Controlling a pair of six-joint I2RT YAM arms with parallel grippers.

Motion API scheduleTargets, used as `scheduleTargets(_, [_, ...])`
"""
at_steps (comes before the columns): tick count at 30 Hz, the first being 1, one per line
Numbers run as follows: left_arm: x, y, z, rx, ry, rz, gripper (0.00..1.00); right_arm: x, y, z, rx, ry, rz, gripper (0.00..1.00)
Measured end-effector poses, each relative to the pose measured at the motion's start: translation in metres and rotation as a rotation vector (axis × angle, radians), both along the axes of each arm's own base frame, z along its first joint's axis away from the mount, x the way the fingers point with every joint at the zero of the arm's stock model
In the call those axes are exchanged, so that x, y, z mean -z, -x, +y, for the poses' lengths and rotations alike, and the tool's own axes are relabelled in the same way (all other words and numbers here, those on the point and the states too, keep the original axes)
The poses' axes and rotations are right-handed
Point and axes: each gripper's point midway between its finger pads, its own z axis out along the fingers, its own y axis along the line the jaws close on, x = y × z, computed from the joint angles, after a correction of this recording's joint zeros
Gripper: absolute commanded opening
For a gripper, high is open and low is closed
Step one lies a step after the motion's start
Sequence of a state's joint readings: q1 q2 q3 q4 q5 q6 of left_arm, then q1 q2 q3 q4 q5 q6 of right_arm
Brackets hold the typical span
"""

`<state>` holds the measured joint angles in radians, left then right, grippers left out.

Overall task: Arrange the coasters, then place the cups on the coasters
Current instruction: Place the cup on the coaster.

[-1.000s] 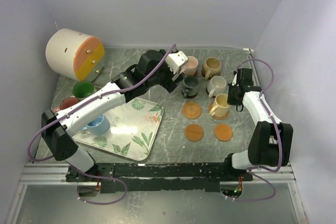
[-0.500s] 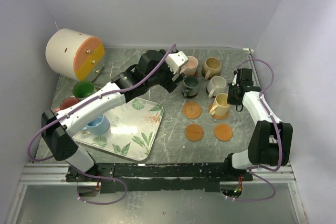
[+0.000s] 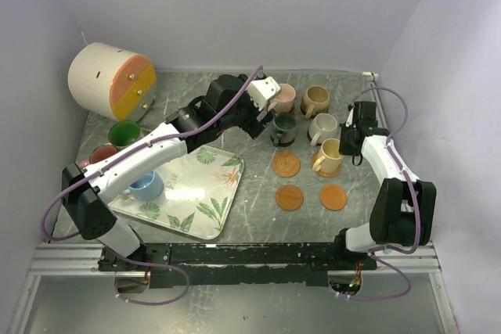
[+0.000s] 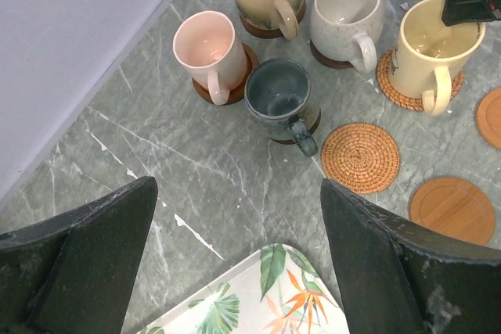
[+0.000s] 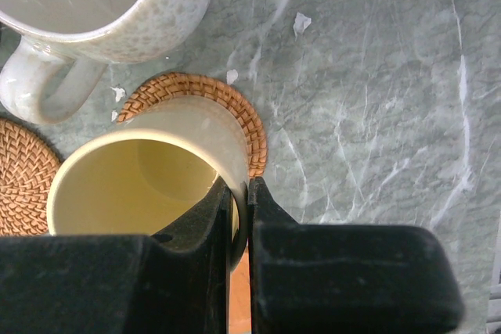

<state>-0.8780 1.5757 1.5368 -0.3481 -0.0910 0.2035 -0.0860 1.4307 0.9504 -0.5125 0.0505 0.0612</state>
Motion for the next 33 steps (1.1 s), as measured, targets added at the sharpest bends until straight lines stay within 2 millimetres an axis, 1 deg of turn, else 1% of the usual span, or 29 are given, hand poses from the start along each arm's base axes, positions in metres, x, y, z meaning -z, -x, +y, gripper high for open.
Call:
scheduleTargets(19, [0.003,0.003,-0.003,0.027,-0.003,0.008,0.97,-0.002,-0.009,-0.005,-0.063,0.015,0.012,0.0])
scheduleTargets(33, [0.003,0.005,-0.003,0.034,-0.003,0.007,0.97,-0.001,-0.011,-0.004,-0.093,0.003,0.014,0.0])
